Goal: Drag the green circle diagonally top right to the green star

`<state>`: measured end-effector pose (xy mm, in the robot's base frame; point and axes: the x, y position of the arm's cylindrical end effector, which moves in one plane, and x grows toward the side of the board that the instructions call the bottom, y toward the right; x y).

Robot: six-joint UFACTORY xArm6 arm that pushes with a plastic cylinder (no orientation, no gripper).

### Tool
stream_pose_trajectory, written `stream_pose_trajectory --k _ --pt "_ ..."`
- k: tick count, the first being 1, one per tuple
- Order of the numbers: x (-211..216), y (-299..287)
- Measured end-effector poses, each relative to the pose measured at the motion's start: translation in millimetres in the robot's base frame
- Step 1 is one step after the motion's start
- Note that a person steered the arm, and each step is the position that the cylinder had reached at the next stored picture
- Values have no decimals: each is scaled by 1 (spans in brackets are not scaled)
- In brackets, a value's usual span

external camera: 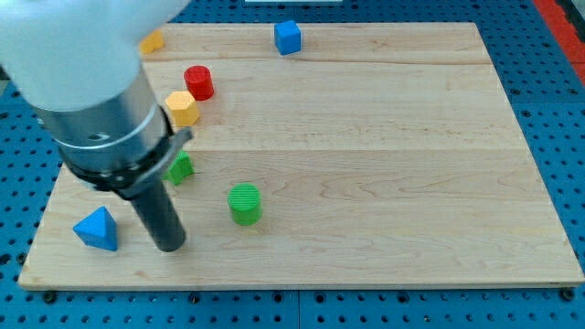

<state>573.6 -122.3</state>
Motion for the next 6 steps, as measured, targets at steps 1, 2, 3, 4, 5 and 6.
stream_pose_trajectory --k 1,2,3,4,5,6 --pt "-30 40" --pt "-58 113" --pt "-95 168" --pt "-150 184" --pt "-233 190" --pt "-239 208"
